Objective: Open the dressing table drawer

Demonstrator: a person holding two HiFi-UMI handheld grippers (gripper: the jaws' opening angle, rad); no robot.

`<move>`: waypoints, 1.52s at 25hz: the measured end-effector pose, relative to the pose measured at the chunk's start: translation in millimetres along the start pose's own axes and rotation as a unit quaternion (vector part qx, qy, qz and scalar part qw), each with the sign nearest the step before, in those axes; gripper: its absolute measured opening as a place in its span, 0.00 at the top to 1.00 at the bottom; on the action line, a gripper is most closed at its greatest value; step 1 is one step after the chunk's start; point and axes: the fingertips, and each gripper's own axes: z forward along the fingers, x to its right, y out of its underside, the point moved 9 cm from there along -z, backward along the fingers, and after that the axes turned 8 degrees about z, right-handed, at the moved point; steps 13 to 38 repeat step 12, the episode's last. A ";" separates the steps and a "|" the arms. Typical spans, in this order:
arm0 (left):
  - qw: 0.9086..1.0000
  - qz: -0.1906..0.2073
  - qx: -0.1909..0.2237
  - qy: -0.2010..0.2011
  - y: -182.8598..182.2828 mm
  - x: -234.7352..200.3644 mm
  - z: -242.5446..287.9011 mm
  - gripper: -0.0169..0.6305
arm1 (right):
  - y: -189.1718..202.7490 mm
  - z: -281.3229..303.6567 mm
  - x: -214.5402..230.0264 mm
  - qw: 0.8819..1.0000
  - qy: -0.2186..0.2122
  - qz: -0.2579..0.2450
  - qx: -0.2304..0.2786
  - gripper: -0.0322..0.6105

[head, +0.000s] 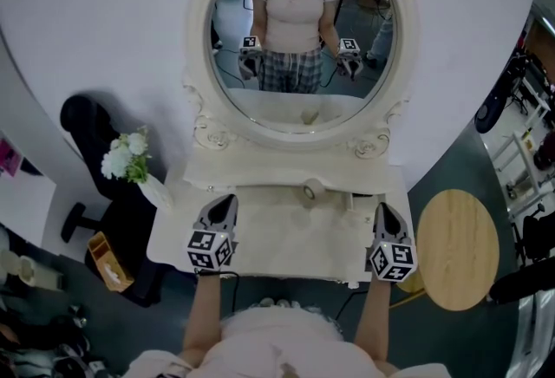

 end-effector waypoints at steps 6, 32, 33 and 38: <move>1.000 -0.003 -0.002 -0.003 3.7 -1.8 -5.9 0.93 | 4.4 -2.9 -2.5 1.000 0.000 0.002 -0.004 0.93; 1.000 -0.004 -0.002 -0.001 5.6 -1.1 -8.4 0.93 | 5.6 -3.9 -6.1 1.000 -0.003 0.003 -0.004 0.93; 1.000 -0.004 -0.002 -0.001 5.6 -1.1 -8.4 0.93 | 5.6 -3.9 -6.1 1.000 -0.003 0.003 -0.004 0.93; 1.000 -0.004 -0.002 -0.001 5.6 -1.1 -8.4 0.93 | 5.6 -3.9 -6.1 1.000 -0.003 0.003 -0.004 0.93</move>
